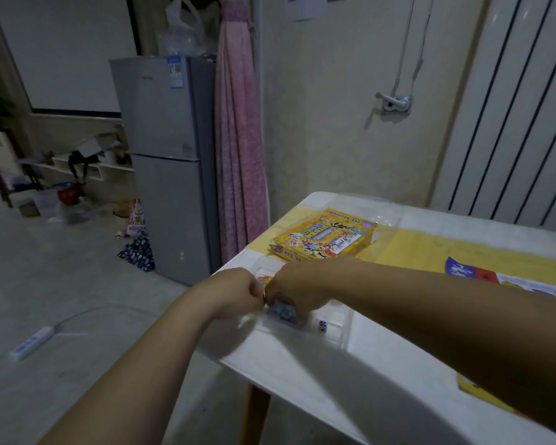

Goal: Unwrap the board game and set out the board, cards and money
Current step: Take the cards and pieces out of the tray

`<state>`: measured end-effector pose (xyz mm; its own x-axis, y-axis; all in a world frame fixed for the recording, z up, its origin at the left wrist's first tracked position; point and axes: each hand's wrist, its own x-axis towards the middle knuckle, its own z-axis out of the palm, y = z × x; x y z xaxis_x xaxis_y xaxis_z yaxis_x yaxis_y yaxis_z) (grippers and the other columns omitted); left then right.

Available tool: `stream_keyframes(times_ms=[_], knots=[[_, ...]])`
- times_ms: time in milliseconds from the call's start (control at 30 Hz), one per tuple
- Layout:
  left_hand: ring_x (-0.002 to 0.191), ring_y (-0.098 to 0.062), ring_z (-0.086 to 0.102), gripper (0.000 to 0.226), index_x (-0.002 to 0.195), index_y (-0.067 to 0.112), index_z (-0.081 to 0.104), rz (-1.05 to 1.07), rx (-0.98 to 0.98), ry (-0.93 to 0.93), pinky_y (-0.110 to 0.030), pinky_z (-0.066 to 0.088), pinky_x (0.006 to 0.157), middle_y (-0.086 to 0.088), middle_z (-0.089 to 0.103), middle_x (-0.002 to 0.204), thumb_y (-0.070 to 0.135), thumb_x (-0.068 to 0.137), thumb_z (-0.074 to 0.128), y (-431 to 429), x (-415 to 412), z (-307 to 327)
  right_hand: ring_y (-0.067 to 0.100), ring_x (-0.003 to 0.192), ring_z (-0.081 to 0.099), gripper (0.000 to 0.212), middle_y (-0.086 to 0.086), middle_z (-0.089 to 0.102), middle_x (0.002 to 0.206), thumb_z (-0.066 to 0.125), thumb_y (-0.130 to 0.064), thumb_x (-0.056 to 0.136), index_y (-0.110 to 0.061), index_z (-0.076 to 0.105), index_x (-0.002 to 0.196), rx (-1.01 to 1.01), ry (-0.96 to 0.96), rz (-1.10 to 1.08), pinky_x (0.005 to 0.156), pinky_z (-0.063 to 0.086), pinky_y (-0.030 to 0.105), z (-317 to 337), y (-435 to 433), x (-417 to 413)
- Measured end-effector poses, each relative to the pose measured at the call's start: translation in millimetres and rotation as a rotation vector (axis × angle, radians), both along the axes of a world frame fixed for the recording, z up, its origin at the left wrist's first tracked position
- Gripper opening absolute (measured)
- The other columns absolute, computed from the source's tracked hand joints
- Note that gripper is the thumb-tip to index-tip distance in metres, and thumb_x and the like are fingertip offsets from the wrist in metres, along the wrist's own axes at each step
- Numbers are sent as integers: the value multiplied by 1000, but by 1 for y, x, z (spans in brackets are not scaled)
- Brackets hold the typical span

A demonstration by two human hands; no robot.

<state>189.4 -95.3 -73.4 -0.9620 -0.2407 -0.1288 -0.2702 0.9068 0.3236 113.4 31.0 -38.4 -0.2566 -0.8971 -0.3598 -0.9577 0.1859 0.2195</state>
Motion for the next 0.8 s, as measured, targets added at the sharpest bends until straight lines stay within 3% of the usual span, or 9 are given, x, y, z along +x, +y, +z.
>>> stream_keyframes(times_ms=[133, 333, 600, 800], knots=[[79, -8, 57, 15, 75, 32, 59, -16, 74, 126, -21, 44, 70, 10, 64, 86, 18, 80, 64, -6, 12, 0, 24, 102, 53, 62, 2, 60, 114, 74, -24, 78, -22, 48, 134, 59, 54, 28, 71, 32, 24, 3, -9, 0], [81, -11, 57, 11, 76, 28, 60, -15, 104, 138, -23, 43, 70, 3, 67, 91, 20, 79, 66, -7, 15, -2, 23, 114, 50, 69, 4, 51, 126, 71, -28, 81, -32, 38, 142, 89, 180, 158, 68, 28, 27, 5, -9, 5], [88, -12, 58, 10, 88, 21, 68, -8, 112, 155, -21, 43, 72, 0, 69, 99, 15, 81, 63, -4, 19, -1, 25, 106, 51, 68, 7, 52, 117, 78, -28, 72, -34, 50, 134, 78, 86, 150, 71, 40, 31, 4, -15, 1], [87, -16, 59, 10, 90, 19, 68, -5, 123, 124, -24, 46, 73, -3, 68, 102, 17, 82, 63, -4, 18, 2, 22, 108, 47, 67, 5, 46, 110, 78, -28, 74, -31, 50, 134, 125, 56, 128, 67, 29, 24, 8, -19, 2]])
